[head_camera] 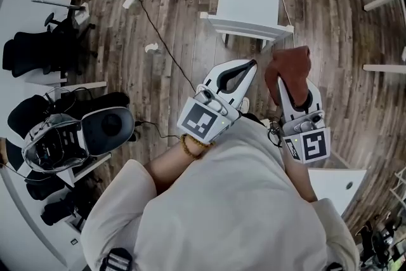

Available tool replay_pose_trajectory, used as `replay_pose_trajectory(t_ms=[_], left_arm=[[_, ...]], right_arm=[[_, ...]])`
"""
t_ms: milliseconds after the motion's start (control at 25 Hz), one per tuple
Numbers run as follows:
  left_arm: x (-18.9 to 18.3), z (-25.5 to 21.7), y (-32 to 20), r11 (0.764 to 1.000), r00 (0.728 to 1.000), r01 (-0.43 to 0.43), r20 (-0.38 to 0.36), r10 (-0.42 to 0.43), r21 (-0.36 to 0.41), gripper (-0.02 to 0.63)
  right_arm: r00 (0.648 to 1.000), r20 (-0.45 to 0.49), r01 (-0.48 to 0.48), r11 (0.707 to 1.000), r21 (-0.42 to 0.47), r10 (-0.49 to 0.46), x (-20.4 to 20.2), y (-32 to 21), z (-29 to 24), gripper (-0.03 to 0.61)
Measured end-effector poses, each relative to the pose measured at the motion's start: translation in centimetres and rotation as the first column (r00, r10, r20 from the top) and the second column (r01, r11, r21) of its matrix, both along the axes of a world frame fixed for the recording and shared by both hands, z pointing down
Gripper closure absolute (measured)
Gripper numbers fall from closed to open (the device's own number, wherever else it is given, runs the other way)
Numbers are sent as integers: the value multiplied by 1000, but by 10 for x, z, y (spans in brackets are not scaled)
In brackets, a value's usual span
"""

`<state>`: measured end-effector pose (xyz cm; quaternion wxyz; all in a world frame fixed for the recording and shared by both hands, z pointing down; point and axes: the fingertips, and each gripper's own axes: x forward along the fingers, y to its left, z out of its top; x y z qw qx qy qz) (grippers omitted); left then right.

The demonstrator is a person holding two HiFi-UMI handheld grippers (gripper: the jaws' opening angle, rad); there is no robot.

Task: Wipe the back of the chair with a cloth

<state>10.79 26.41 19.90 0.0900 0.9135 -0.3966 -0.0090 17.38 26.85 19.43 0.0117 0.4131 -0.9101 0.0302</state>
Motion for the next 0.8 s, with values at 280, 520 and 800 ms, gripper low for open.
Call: replay_pose_trajectory(t_ms=[280, 520, 800], left_arm=[[8, 11, -3, 998, 1000, 2, 16, -1, -59, 612], [-15, 22, -29, 998, 1000, 18, 16, -17, -63, 612], [-44, 29, -88, 997, 1000, 13, -10, -14, -71, 612]], right_arm=[[1000, 0, 12, 1000, -21, -12, 3, -7, 5, 477], [1000, -10, 25, 999, -31, -26, -17, -34, 15, 477], [998, -46, 42, 998, -41, -44, -53, -93, 21, 477]])
